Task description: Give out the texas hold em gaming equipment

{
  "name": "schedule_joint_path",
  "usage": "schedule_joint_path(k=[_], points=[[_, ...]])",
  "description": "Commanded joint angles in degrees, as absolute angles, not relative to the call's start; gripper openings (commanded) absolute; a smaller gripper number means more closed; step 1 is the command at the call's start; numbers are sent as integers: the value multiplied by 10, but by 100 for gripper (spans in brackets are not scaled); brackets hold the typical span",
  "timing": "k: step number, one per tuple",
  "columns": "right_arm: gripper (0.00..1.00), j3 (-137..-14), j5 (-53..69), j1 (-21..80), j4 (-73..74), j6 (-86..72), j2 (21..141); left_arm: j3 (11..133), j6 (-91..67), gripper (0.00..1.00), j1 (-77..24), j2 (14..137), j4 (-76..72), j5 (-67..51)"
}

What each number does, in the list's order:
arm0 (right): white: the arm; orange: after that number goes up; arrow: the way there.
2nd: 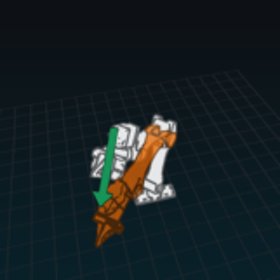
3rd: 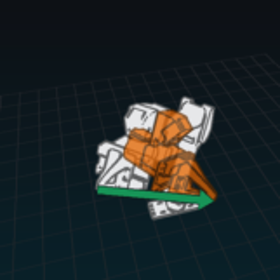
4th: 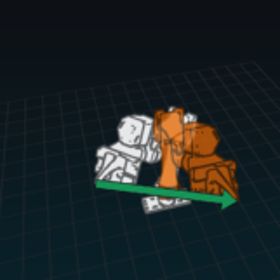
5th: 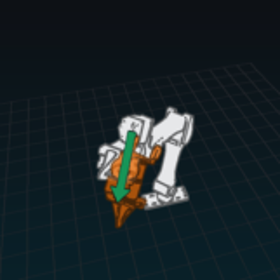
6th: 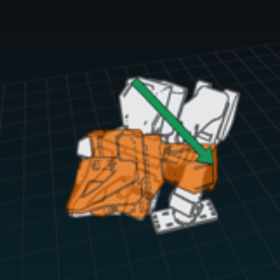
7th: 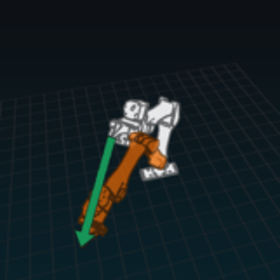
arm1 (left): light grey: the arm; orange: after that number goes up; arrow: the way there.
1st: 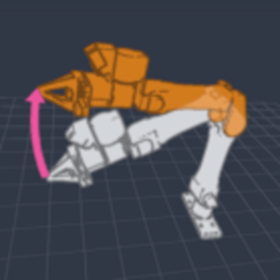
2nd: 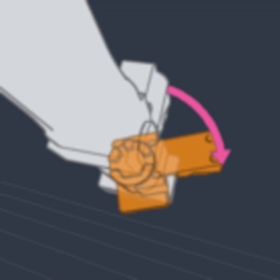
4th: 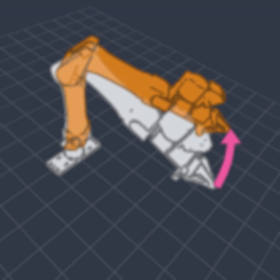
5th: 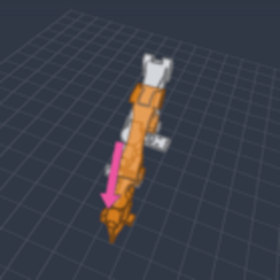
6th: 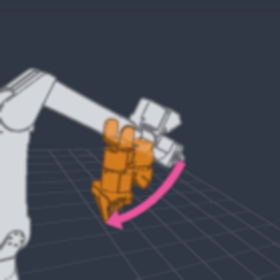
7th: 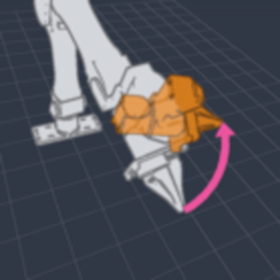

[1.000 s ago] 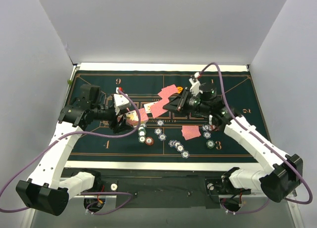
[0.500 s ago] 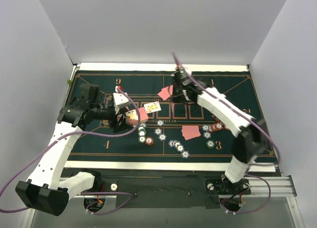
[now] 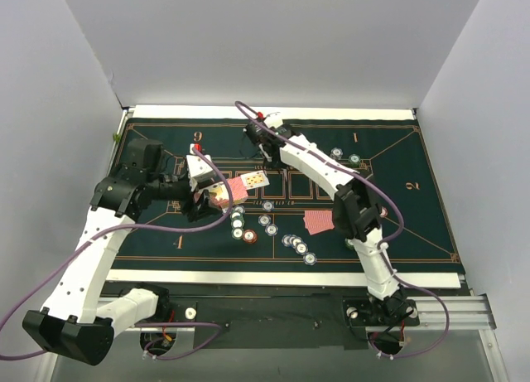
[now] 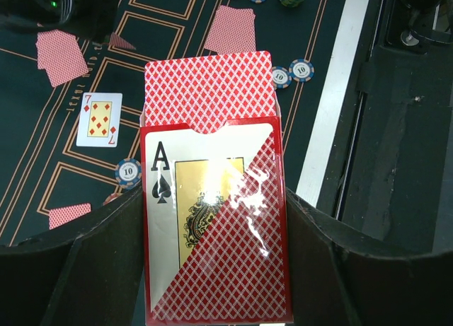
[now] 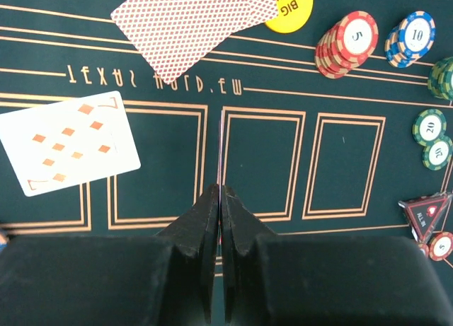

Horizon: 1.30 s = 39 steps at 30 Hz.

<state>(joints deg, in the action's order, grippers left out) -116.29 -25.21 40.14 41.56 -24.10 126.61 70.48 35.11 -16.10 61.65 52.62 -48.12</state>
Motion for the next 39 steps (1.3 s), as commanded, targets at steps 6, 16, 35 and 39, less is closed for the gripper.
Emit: schedule_joint_path(k=[6,16,35,39], points=[[0,-1241,-248,416,469,-253,1370,715,353,42,-163,600,520,-492],[7,-1221,-115,431,419,-277,1401,716,355,42,-164,600,519,-489],[44,-1161,16,422,335,-299,1340,714,367,42,-164,594,527,-485],[47,-1119,46,408,320,-303,1277,712,370,42,-163,592,529,-485]])
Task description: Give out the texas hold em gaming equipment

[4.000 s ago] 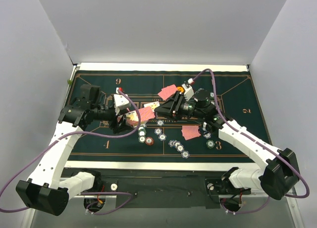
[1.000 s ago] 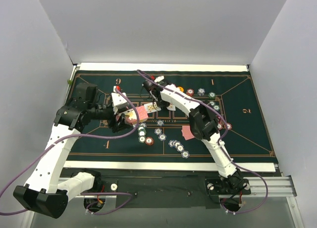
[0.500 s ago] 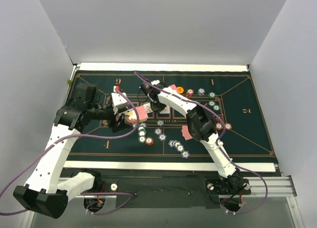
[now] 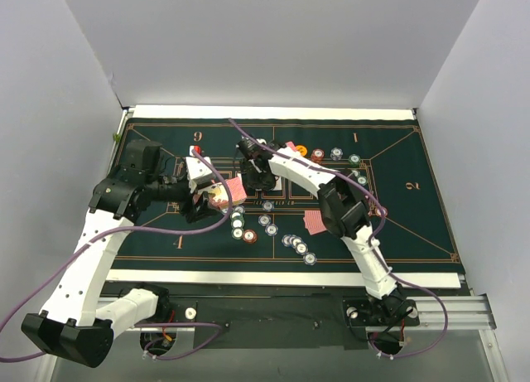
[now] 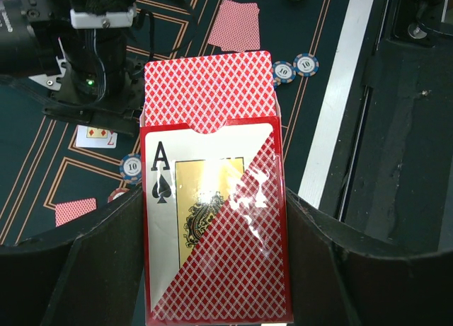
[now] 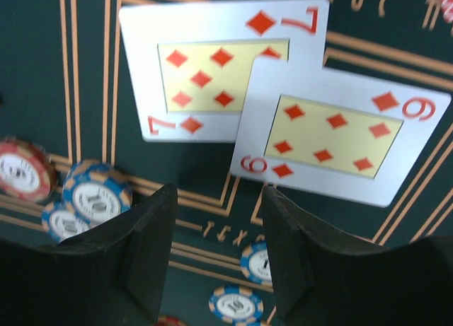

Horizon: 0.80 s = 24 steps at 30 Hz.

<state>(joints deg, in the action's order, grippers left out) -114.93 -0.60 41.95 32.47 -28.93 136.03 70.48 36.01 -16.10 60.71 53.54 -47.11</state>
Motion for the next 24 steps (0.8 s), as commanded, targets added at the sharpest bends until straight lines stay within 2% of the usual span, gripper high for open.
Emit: schedule_joint_path(k=[1,5,8,14,21,24], points=[[47,-1112,53,405,316,-306,1247,711,370,42,-164,592,529,-485],[58,-1055,90,390,287,-318,1127,708,369,42,-164,589,526,-484],[70,-1000,119,374,261,-340,1030,706,371,42,-163,590,525,-483],[81,-836,238,339,142,-433,873,704,372,42,-164,594,523,-481],[93,-639,384,340,-171,-635,784,702,375,42,-164,607,518,-477],[96,-636,391,355,-168,-643,771,703,375,42,-164,610,517,-481]])
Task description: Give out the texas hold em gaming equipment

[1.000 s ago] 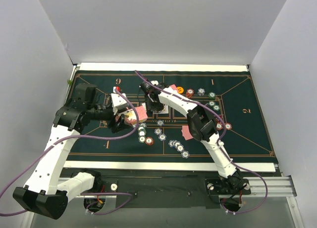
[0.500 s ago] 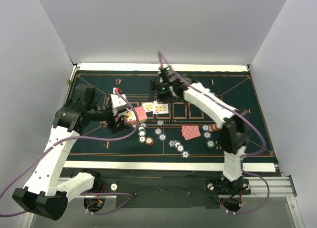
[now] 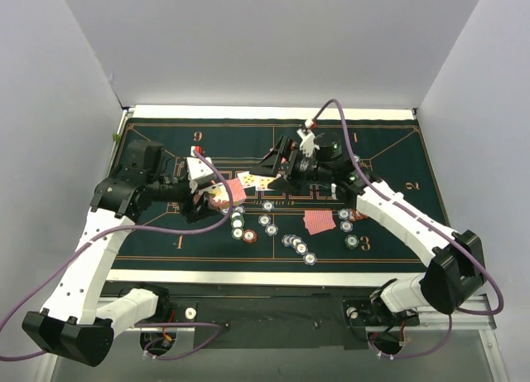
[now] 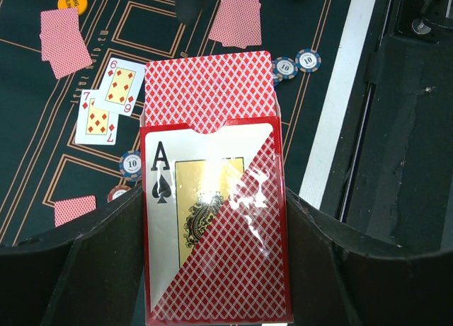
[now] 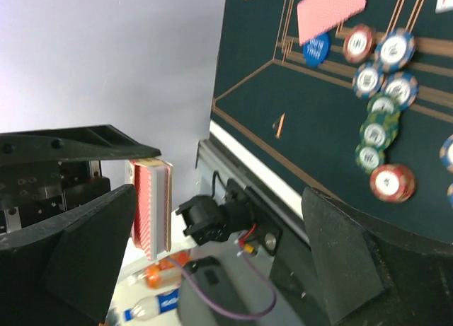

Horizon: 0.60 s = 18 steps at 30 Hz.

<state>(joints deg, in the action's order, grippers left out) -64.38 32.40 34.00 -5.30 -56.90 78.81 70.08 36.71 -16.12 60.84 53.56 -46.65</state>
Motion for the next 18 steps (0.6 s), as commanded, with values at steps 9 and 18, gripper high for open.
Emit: schedule_joint_path(k=[9,18], points=[[97,-640,388,400,-172,-648,771,704,374,42,-164,611,514,-479],[70,-614,366,434,-189,-666,802,706,376,42,-164,609,516,-480]])
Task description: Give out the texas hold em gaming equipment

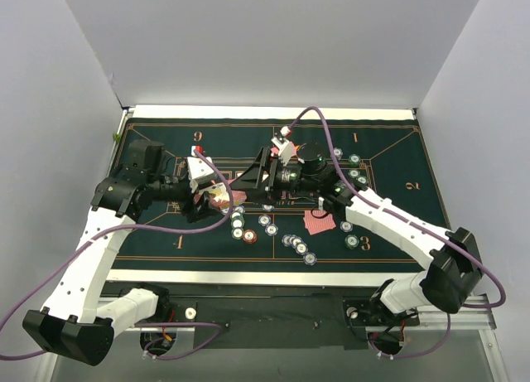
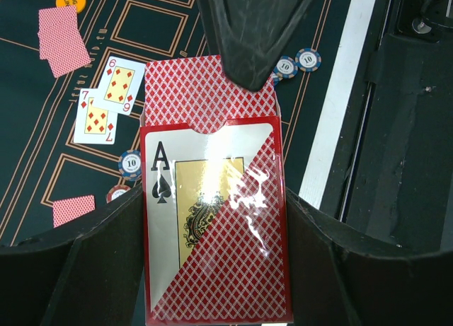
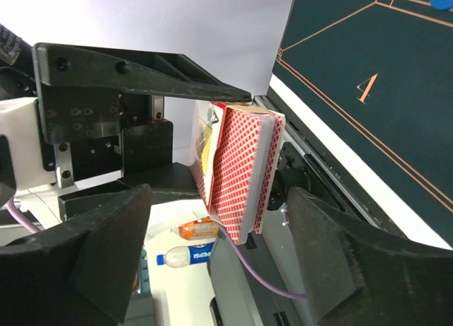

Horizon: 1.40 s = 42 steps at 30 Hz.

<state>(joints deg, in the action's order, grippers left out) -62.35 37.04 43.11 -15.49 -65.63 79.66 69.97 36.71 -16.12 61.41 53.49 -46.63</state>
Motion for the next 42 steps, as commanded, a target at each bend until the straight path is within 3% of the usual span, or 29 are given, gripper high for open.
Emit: schedule_joint_path(k=[1,16,42], points=[[68,-613,363,434,-190,-665,803,705,376,42,-164,608,516,-482],[44,-599,349,433,-205,-687,831,717,374,41,-164,607,518,-493],[30,-549,358,392,-221,-715,771,720,372,41,-164,608,513,-492]])
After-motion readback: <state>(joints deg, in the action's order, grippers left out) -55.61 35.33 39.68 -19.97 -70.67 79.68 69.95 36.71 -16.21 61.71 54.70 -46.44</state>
